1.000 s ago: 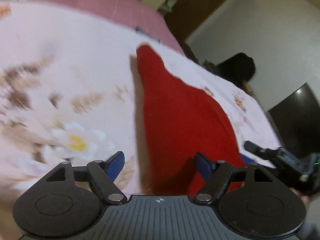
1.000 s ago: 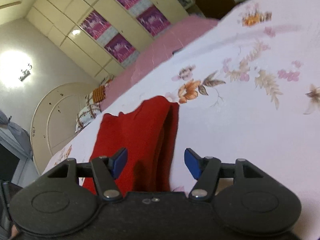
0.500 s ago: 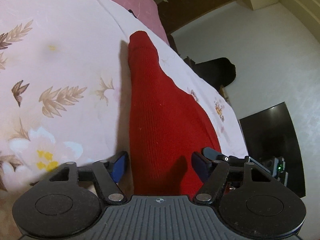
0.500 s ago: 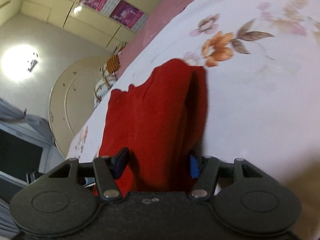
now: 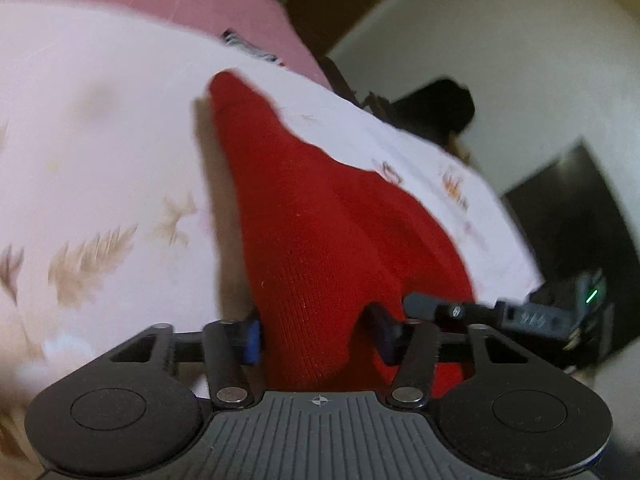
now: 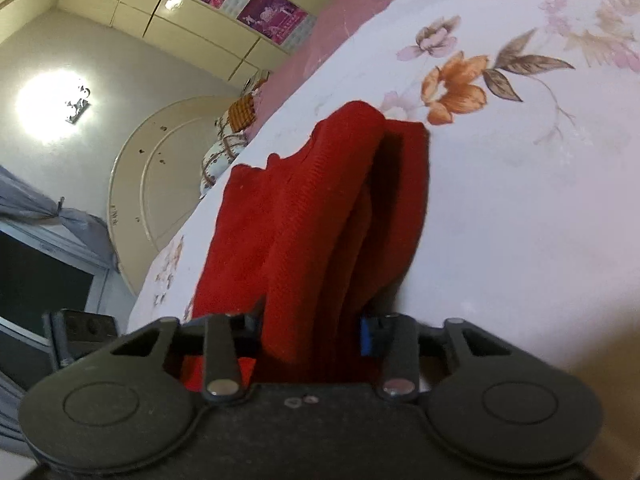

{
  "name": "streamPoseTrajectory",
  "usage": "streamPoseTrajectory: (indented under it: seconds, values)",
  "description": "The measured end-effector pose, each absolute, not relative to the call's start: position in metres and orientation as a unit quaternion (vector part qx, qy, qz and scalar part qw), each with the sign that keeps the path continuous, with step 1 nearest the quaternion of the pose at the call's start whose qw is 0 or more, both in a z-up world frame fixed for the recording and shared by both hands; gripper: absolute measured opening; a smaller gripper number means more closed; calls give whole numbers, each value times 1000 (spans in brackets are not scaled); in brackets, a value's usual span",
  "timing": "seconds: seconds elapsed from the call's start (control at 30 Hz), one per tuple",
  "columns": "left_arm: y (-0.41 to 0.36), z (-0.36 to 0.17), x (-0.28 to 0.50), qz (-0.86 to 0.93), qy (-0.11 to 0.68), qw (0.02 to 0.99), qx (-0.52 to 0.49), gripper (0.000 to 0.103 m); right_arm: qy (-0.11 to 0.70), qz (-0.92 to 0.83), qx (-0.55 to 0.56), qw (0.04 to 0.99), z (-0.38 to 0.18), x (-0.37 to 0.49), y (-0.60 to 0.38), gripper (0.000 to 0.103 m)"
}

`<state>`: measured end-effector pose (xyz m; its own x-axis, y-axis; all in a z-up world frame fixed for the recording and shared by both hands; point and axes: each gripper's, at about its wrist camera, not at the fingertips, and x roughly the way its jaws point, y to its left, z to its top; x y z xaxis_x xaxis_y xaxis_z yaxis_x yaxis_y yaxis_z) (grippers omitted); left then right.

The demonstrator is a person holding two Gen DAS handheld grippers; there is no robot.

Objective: Fold small clothes

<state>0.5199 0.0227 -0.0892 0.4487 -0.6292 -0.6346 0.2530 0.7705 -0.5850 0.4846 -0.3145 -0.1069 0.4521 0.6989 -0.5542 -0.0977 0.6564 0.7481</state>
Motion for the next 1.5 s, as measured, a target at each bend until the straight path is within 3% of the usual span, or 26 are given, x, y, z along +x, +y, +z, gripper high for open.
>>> streamPoseTrajectory:
  seconds: [0.3,0.6,0.93,1.33,1.43,1.5]
  values:
    - [14,-65,507,-271,420,856,-136,34,436,234,269,826,-85,465,-305,34]
    - [48,-35,490,-264,396,870,-129,34,415,256,261,833,-56,464,-278,34]
    - [150,-18,454,-214,383,888,-137,34,415,313,231,823,-40,465,-184,34]
    - [290,-63,416,-150,434,874,-160,34,464,354,227,779,-70,445,-39,34]
    - [317,-90,407,-157,440,854,-229,41,499,328,225,770,-95,444,-26,35]
    - [323,-98,403,-160,432,849,-258,50,508,320,290,745,-110,449,-42,34]
